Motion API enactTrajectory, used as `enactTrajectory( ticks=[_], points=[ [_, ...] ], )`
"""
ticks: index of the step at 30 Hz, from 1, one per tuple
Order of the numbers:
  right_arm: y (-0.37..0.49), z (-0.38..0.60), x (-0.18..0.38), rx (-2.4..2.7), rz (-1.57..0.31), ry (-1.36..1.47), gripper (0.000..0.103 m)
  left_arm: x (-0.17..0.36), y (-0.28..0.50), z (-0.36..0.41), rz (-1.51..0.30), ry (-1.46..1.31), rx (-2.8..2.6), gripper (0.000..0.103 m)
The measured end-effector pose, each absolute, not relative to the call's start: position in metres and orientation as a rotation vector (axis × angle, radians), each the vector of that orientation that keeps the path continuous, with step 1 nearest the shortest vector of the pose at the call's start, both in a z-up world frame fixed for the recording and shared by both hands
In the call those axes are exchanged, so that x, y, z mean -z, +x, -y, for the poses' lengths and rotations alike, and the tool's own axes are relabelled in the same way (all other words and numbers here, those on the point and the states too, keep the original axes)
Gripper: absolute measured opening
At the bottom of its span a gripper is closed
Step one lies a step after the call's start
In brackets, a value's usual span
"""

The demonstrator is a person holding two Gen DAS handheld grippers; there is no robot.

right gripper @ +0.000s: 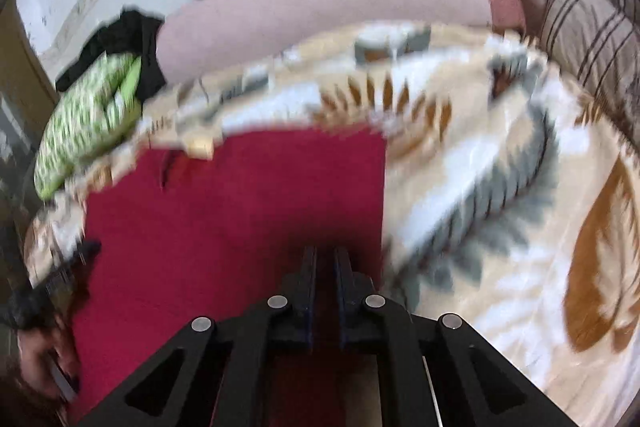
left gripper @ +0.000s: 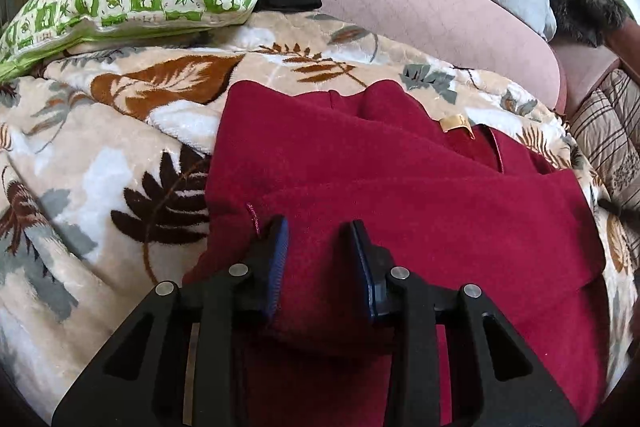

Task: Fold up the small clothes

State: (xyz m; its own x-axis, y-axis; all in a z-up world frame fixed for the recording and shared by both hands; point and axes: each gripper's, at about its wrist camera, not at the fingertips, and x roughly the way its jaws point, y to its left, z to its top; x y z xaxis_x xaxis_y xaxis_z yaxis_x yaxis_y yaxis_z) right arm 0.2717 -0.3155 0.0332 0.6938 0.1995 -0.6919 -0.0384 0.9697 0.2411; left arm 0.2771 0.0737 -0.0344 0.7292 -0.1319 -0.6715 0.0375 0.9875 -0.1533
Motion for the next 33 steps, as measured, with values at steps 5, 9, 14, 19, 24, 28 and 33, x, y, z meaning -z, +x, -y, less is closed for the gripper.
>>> enactTrajectory(
  ticks=[5, 9, 14, 19, 24, 28, 33],
  points=[
    [0.333, 0.293, -0.021, -0.063, -0.890, 0.160, 0.008, 0.038, 0.276, -0.059, -0.729, -0.040, 0.045, 0.031],
    [0.336, 0.292, 0.013, -0.047, -0.846, 0.134, 0.007, 0.040, 0.276, -0.058, -0.719, -0.026, 0.039, 0.031],
    [0.330, 0.298, 0.017, -0.066, -0.800, 0.162, 0.007, 0.041, 0.276, -0.056, -0.708, -0.012, 0.032, 0.031],
    [0.329, 0.291, 0.019, -0.042, -0.783, 0.117, 0.007, 0.042, 0.277, -0.056, -0.705, -0.014, 0.035, 0.031],
    [0.325, 0.280, 0.018, 0.002, -0.760, 0.038, 0.007, 0.042, 0.277, -0.056, -0.702, -0.018, 0.038, 0.031],
    [0.324, 0.286, 0.018, -0.013, -0.752, 0.069, 0.008, 0.042, 0.277, -0.057, -0.698, -0.015, 0.036, 0.031],
    [0.324, 0.287, 0.018, -0.019, -0.760, 0.078, 0.008, 0.043, 0.278, -0.057, -0.697, -0.010, 0.034, 0.032]
  ],
)
